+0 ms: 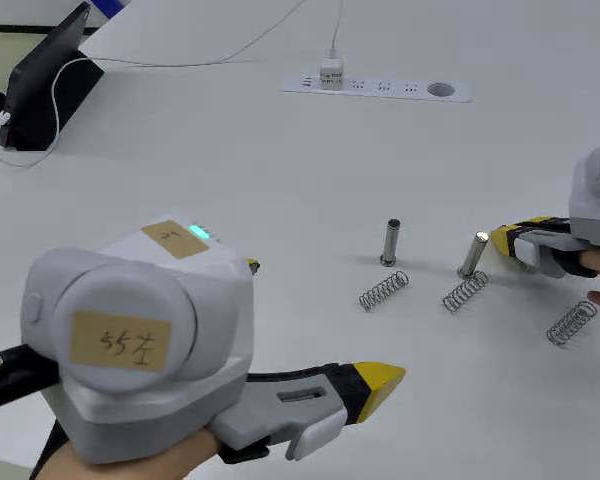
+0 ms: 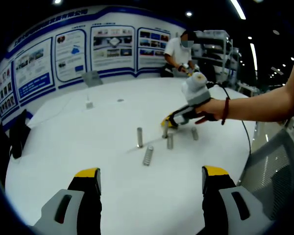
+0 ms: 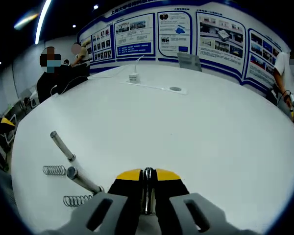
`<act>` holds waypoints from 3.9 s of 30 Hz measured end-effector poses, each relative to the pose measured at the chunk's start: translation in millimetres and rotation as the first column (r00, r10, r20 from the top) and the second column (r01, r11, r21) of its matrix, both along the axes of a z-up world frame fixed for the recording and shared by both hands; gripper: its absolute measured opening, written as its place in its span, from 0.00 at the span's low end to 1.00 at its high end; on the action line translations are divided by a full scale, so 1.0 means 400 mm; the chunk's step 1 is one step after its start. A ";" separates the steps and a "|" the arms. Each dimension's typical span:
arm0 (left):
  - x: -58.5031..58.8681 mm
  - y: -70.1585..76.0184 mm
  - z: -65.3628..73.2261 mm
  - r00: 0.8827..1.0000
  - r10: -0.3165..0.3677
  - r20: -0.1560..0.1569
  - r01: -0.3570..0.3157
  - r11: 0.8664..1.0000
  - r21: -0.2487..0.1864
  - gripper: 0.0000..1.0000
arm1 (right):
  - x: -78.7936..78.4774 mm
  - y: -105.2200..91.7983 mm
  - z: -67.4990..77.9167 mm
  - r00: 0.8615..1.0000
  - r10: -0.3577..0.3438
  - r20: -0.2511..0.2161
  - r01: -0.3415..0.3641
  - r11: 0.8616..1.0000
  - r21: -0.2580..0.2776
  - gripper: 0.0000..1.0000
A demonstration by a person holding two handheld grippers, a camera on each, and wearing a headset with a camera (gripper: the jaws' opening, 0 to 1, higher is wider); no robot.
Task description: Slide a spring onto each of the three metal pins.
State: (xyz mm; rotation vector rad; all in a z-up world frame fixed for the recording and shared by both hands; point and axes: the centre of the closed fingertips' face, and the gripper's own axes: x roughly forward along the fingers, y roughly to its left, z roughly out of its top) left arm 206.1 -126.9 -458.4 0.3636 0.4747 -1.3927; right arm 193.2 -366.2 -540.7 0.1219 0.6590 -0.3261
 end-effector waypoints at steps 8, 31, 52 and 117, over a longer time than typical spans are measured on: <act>0.001 -0.002 0.002 1.000 -0.001 0.002 0.001 1.000 -0.001 0.86 | 0.005 -0.002 -0.002 1.000 0.011 -0.015 -0.011 1.000 0.011 0.09; -0.029 -0.026 0.013 0.999 -0.039 0.003 0.039 0.999 -0.019 0.85 | -0.059 -0.003 0.087 0.999 0.003 0.052 -0.004 1.000 0.018 0.09; -0.042 -0.033 0.022 0.999 -0.048 0.011 0.049 0.999 -0.023 0.84 | -0.125 0.021 0.120 0.999 -0.019 0.044 0.018 1.000 0.024 0.09; 0.013 -0.145 -0.093 0.970 -0.231 0.078 0.225 0.971 0.074 0.49 | -0.175 0.245 0.225 0.948 0.211 0.239 -0.231 0.971 0.058 0.53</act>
